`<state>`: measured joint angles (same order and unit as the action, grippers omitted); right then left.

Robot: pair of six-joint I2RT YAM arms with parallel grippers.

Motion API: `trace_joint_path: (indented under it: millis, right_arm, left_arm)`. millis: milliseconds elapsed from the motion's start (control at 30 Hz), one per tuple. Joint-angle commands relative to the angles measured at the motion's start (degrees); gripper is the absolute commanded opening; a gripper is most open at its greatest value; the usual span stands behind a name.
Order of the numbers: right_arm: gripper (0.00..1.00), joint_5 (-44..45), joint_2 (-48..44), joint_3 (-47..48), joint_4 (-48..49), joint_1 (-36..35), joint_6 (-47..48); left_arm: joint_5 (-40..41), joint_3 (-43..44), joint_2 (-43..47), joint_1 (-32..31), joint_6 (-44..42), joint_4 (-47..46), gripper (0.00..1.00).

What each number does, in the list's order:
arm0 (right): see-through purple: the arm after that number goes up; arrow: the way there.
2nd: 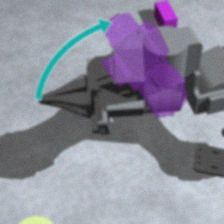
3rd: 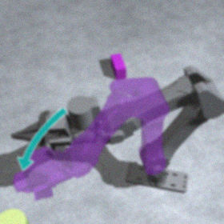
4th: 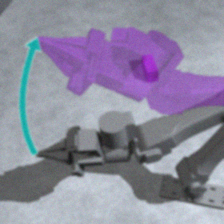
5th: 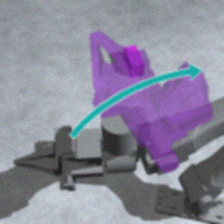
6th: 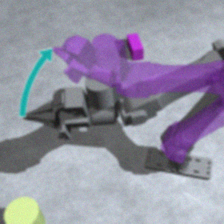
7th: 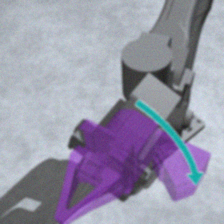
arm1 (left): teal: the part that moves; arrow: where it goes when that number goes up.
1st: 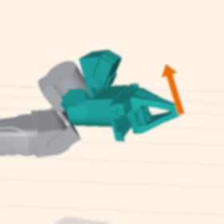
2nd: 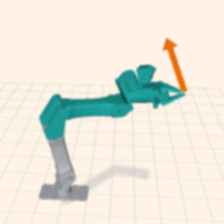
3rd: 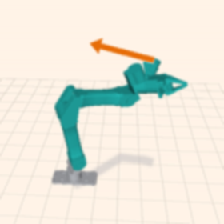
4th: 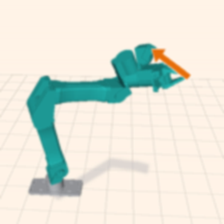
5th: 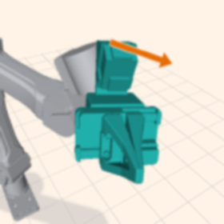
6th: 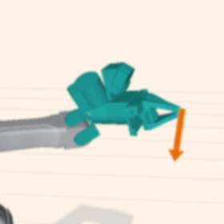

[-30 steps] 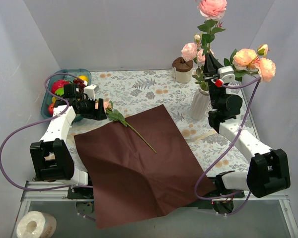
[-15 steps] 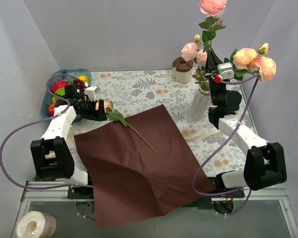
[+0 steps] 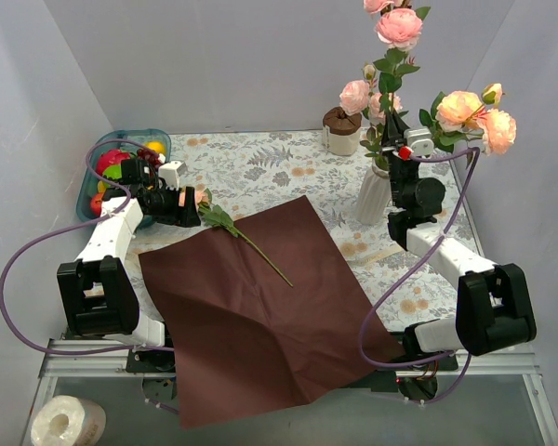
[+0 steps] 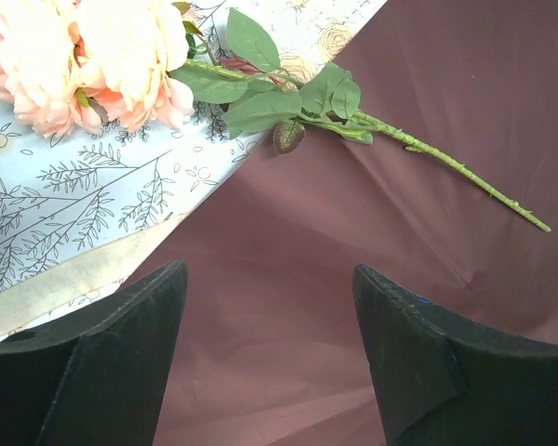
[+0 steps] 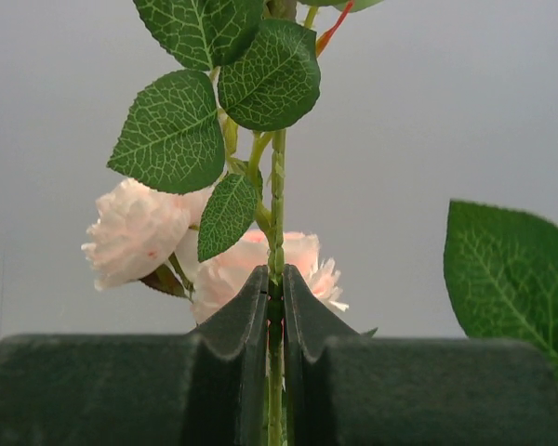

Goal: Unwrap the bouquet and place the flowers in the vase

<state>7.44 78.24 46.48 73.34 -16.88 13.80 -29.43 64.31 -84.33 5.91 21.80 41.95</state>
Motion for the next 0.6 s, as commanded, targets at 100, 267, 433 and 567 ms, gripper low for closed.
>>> trace_joint_path:
  millis: [100,267,433,567]
  right_arm:
    - [0.37,2.4,-4.8,-0.3,0.2,0.1,-2.3]
    - [0.73,3.4,-7.7,1.1,-6.8,-0.3,-3.5]
    - [0.77,3.4,-13.3,2.6,-13.8,-3.1,-4.7]
    - [0.78,3.5,-17.3,4.8,-22.3,-12.5,-2.3]
  left_arm:
    - [-1.4,0.7,2.6,0.3,-1.0,-0.3,0.72]
    - [-1.5,0.9,3.6,0.3,-1.1,0.0,0.72]
    - [-1.8,0.8,4.3,0.3,-1.0,0.3,0.72]
    - [-1.6,0.9,4.4,0.3,0.2,-0.2,0.72]
